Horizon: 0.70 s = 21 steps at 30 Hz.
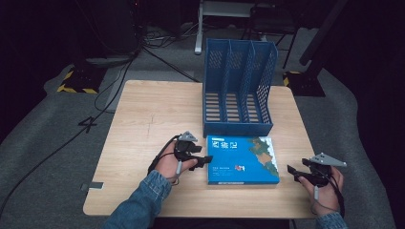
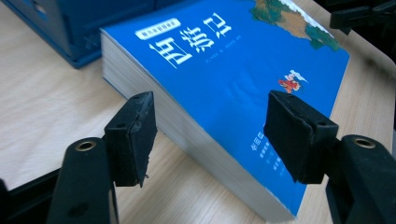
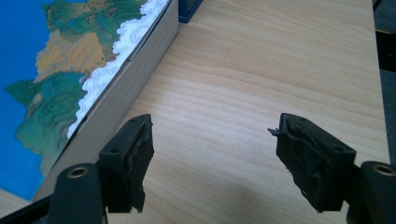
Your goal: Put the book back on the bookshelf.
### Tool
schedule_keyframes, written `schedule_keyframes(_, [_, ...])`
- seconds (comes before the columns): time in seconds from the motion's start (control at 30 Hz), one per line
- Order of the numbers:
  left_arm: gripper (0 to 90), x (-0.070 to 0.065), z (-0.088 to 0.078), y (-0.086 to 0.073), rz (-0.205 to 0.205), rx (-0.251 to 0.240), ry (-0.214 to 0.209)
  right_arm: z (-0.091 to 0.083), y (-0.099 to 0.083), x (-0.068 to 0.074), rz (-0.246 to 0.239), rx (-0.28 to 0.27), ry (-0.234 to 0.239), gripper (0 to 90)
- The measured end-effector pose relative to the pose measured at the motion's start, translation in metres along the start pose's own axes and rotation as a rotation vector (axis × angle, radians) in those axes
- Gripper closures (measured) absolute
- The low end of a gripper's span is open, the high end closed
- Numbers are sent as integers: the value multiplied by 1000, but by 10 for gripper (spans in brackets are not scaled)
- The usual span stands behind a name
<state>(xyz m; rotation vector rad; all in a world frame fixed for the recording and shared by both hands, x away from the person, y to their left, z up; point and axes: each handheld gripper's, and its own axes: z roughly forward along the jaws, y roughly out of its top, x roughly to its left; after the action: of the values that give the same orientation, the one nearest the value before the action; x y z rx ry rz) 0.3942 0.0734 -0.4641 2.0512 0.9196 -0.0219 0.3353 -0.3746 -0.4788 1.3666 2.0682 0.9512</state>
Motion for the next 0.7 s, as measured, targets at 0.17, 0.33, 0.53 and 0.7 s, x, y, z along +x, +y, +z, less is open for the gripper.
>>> schedule_keyframes(0.17, [331,4,17,-1,-16,58,21,-7,-6,1,7,2,-9,283])
schedule_keyframes(0.33, [304,5,28,-2,-21,70,-5,-8,-10,5,-3,21,2,284])
schedule_keyframes(0.53, [321,2,26,-2,0,53,15,-8,-9,6,-7,16,8,284])
schedule_keyframes(0.7, [422,-1,21,-3,15,14,3,-4,-5,10,-21,8,23,289])
